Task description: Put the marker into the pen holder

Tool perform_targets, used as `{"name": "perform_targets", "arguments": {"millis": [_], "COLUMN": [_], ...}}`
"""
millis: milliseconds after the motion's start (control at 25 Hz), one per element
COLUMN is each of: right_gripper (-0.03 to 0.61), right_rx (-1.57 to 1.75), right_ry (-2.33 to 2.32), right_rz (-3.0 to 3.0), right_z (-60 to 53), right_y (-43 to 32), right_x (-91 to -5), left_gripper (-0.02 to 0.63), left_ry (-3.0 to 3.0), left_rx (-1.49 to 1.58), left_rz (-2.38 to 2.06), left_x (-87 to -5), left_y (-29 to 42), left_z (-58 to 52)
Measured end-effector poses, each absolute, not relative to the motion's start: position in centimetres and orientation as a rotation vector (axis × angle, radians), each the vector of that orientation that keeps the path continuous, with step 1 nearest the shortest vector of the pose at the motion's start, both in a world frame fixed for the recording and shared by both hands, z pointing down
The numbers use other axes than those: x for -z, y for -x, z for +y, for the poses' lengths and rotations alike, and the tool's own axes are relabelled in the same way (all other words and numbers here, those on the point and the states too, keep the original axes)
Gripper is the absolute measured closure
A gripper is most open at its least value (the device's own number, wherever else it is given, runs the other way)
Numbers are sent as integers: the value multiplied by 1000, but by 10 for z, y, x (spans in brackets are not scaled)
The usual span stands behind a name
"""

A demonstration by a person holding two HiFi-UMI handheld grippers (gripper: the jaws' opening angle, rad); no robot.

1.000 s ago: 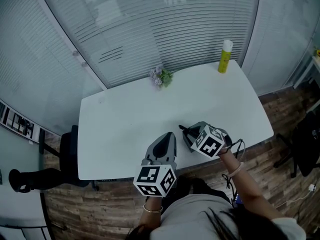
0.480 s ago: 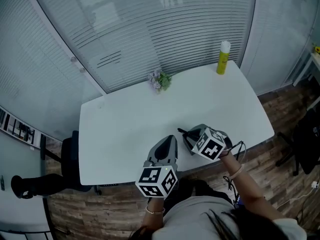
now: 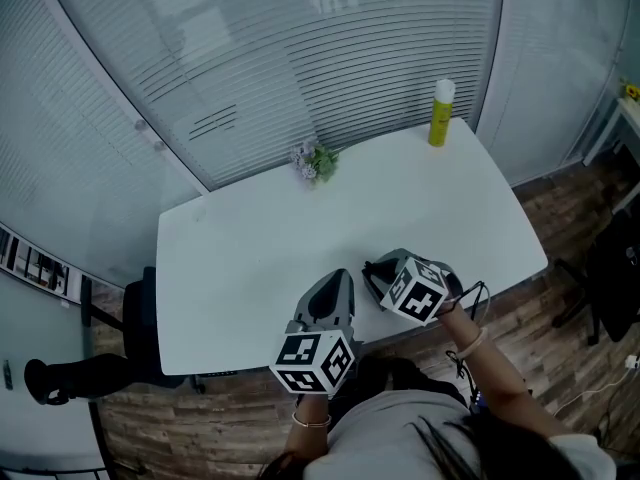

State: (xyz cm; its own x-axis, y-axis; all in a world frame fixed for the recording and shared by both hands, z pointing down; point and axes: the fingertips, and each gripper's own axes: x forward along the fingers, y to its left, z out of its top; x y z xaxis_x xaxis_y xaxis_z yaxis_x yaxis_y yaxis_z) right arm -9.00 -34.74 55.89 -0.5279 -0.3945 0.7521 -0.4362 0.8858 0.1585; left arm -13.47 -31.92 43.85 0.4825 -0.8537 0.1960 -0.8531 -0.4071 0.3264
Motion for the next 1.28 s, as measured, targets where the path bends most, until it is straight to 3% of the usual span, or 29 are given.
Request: {"name": "perform_targets", "arguments": {"millis": [1280], "right_gripper": [491], "right_rx": [-75], "right_ry": [-494], "right_rz": [-2096], "right_z": [-334], "right_y": [79], "right_x": [-572], "left_gripper": [595], "left_ry": [-2309], "left_rx": [-18], "left_rz": [-1441], "left_x": [-448], "left_y": [132], "left_z": [-308]}}
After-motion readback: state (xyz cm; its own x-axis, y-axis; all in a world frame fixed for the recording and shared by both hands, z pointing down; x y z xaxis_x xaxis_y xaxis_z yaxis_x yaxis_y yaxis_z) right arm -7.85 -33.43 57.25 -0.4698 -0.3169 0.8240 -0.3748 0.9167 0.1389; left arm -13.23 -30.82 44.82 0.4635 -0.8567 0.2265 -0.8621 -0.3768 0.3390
